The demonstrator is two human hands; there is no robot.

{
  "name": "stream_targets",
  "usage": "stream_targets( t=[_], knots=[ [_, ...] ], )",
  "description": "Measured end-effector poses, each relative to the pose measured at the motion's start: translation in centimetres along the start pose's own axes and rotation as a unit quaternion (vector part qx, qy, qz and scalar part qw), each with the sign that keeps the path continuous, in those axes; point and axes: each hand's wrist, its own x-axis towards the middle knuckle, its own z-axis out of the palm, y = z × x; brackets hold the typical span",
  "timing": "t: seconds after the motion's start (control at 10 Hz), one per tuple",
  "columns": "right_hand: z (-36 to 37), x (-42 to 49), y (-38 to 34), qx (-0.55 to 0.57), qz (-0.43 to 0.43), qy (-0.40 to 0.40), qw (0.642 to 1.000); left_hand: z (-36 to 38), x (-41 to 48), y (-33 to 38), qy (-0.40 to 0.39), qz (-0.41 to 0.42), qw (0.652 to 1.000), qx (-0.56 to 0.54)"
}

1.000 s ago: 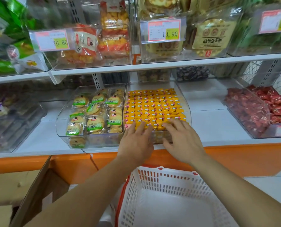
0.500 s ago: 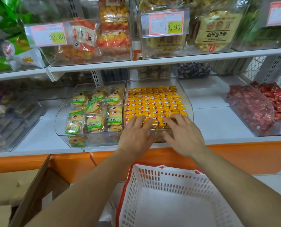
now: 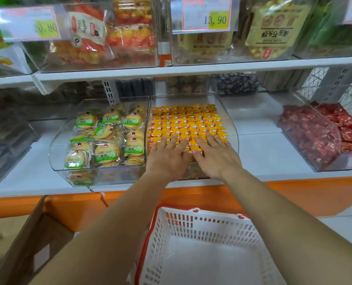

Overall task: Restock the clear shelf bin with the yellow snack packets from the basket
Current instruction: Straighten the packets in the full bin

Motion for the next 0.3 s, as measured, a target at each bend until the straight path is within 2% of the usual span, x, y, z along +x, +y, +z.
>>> stream_targets(
  t=[0.1, 0.2, 0.3],
  knots=[
    [-0.5, -0.4, -0.2, 0.003, 0.002, -0.008, 1.000, -0.8, -0.4, 0.1, -0.007, -0.001, 1.000, -0.017],
    [-1.2, -0.8, -0.1, 0.012, -0.002, -0.016, 1.000, -1.6, -1.7, -0.1, 0.027, 0.012, 0.999, -0.042],
    [-2.3, -2.0, 0.0, -0.001, -0.019, 0.024, 1.000, -3.1, -3.3, -0.9, 0.049, 0.015, 0.997, -0.065]
  ],
)
